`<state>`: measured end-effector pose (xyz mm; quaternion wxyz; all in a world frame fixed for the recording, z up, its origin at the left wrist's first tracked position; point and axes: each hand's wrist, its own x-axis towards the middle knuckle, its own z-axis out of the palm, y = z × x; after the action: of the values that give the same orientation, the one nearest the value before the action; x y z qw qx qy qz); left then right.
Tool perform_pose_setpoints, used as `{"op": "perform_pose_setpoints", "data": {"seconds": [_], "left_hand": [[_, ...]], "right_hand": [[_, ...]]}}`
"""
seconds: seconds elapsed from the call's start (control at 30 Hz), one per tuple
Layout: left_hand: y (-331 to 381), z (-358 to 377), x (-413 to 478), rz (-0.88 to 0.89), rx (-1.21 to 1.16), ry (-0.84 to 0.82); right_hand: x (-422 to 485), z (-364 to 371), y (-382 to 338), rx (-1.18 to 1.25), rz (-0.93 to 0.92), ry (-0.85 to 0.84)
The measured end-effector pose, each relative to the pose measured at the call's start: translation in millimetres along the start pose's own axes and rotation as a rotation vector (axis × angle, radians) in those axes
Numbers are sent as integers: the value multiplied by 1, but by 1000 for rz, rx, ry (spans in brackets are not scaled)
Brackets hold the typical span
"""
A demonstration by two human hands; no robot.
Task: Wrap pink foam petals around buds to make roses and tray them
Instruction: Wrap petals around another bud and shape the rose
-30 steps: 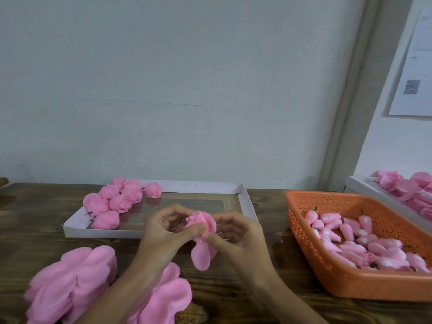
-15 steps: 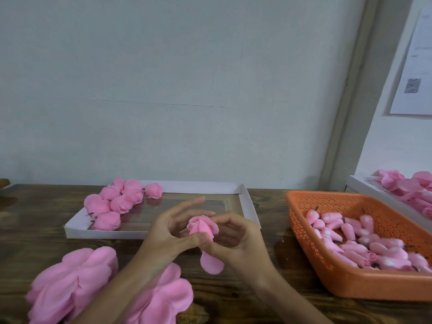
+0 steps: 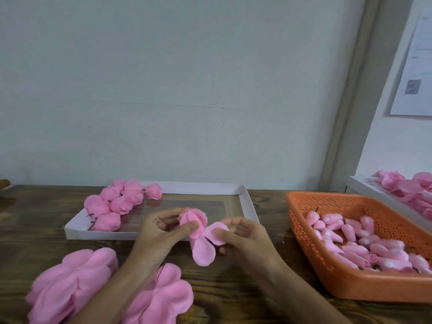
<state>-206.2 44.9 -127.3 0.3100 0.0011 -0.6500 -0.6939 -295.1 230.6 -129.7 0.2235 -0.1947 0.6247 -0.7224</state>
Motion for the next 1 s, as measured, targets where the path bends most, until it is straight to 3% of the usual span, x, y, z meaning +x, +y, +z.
{"op": "perform_pose_setpoints", "data": {"seconds": [0.1, 0.23, 0.37, 0.6, 0.73, 0.9, 1.0], "left_hand": [[0, 1, -1, 12, 36, -29], [5, 5, -5, 48, 116, -174], [8, 8, -7, 77, 152, -177], [7, 8, -7, 78, 90, -31], [2, 15, -11, 12, 20, 9], [2, 19, -13, 0, 20, -15], [5, 12, -10, -15, -8, -151]], "right_hand": [[-3, 0, -8, 30, -49, 67], [-9, 8, -12, -120, -233, 133], [-15, 16, -12, -106, -366, 56], [-20, 20, -7, -161, -483, -73], [-25, 29, 6, -265, -514, 14], [-26, 30, 8, -272, -580, 93], [-24, 28, 5, -231, -573, 59]]}}
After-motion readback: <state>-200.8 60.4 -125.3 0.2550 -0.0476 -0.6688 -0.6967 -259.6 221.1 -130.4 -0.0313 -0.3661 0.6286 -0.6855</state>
